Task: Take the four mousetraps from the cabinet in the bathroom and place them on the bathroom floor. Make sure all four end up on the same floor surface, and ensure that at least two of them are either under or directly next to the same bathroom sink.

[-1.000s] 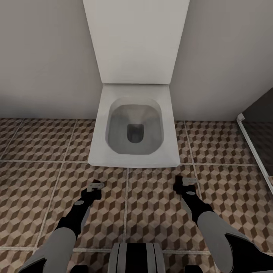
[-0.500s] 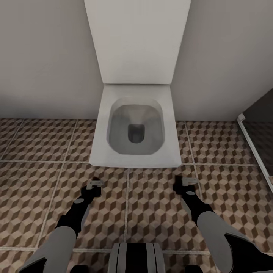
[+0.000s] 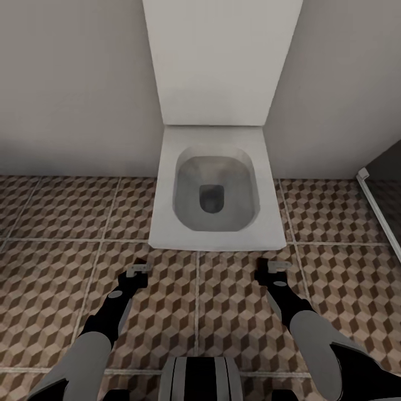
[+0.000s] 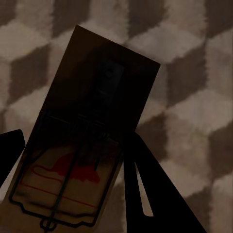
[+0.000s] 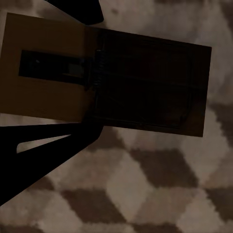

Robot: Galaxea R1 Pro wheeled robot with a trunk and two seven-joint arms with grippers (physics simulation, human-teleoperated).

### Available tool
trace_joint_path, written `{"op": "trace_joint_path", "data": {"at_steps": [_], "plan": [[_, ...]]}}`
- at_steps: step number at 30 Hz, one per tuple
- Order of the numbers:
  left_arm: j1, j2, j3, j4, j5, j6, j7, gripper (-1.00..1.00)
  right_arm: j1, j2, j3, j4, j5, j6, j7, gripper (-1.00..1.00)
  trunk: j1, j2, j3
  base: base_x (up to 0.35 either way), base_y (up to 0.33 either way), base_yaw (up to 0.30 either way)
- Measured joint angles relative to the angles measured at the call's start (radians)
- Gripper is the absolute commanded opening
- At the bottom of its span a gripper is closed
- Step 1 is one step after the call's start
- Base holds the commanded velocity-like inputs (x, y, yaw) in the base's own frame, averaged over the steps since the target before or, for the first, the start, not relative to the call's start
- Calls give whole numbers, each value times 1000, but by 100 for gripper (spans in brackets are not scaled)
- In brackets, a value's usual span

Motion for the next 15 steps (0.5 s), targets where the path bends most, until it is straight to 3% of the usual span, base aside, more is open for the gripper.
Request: {"op": "trace_joint_path", "data": {"at_steps": [15], "plan": [[0,-1,1,0,6,1,7,-100,0,-1,0,0,0,0,0,-100,0,0,0,10,2,0]]}}
